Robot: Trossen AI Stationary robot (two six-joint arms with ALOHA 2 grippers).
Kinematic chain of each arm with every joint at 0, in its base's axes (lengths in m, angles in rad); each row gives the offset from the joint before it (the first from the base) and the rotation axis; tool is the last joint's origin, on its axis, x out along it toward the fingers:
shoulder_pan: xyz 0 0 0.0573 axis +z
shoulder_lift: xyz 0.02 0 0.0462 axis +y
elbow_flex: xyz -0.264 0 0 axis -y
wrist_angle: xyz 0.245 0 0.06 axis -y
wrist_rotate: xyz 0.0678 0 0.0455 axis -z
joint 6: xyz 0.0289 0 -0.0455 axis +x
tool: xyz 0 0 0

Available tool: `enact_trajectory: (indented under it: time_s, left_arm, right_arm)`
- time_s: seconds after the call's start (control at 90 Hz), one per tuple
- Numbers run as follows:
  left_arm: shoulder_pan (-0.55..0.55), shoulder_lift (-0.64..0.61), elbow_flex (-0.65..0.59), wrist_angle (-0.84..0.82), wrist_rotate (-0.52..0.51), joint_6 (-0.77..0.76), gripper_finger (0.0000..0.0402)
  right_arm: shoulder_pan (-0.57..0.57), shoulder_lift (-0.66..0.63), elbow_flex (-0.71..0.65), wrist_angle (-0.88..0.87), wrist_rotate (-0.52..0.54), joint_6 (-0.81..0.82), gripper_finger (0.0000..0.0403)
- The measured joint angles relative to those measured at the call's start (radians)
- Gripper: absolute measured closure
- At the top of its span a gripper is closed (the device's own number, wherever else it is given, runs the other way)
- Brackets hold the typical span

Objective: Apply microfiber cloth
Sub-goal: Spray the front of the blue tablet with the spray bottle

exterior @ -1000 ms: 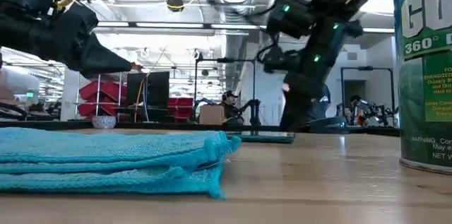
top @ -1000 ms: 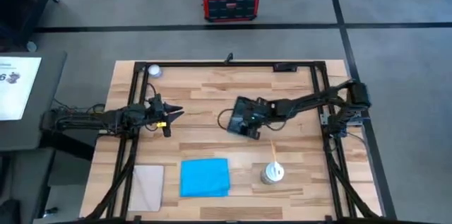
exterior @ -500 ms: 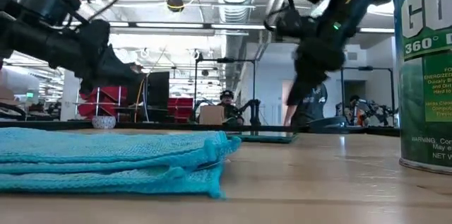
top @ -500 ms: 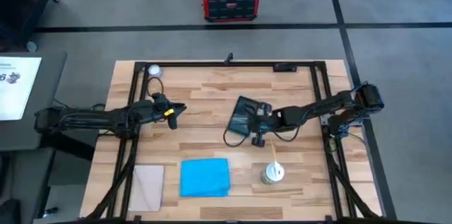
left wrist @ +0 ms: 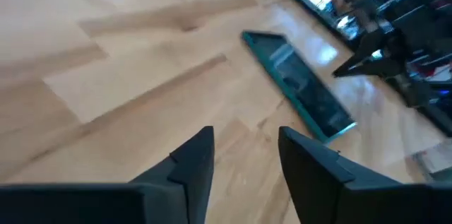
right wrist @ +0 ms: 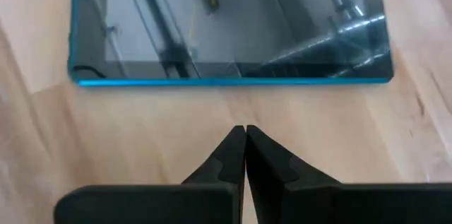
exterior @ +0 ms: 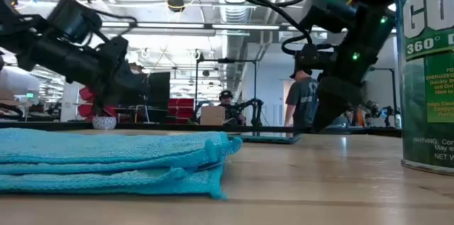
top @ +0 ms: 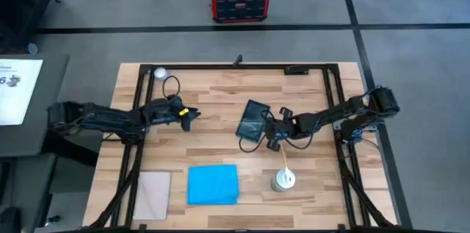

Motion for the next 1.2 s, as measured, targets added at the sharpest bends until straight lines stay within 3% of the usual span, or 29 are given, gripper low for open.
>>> enact_trajectory:
  time_s: [0.344,0.689,0.911,1.2]
  left_arm:
    - [0.046,0.361,0.213,0.022,0.049,0.066,0.0260]
    - [0.098,0.686,0.464,0.101,0.285,0.093,0.0260]
    - [0.098,0.756,0.578,0.072,0.411,0.086,0.0260]
    - [0.103,0.752,0.641,-0.186,0.533,0.014,0.0260]
  right_arm:
    - [-0.092,0.000,-0.065,0.013,0.056,-0.032,0.0403]
    - [-0.163,-0.004,-0.197,0.294,0.062,-0.027,0.0403]
    - [-0.236,0.002,-0.205,0.412,0.019,-0.094,0.0403]
    - [-0.277,0.000,-0.204,0.408,-0.041,-0.128,0.0403]
